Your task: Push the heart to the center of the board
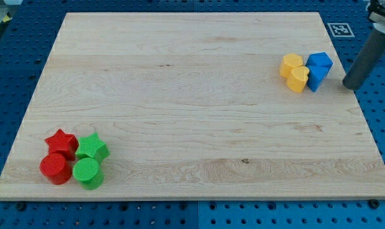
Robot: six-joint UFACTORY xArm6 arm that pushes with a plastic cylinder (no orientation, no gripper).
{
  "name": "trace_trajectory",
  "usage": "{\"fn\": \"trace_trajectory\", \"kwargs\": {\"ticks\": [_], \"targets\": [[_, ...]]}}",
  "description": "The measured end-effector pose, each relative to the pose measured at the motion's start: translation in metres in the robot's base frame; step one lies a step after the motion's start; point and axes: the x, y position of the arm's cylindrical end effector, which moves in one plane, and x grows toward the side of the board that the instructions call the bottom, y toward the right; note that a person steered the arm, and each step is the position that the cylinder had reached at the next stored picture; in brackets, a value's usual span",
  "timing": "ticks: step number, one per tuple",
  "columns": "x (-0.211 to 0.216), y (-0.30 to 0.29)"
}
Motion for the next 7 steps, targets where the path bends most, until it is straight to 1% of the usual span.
{"fn": "trace_trajectory", "kwargs": {"ticks": [1,2,3,4,6,7], "targets": [[0.000,-0.023],[-0.001,-0.062],[-0.002,-0.044],[-0.002,-0.011],[-0.005,-0.093],[-0.005,-0.095]]}}
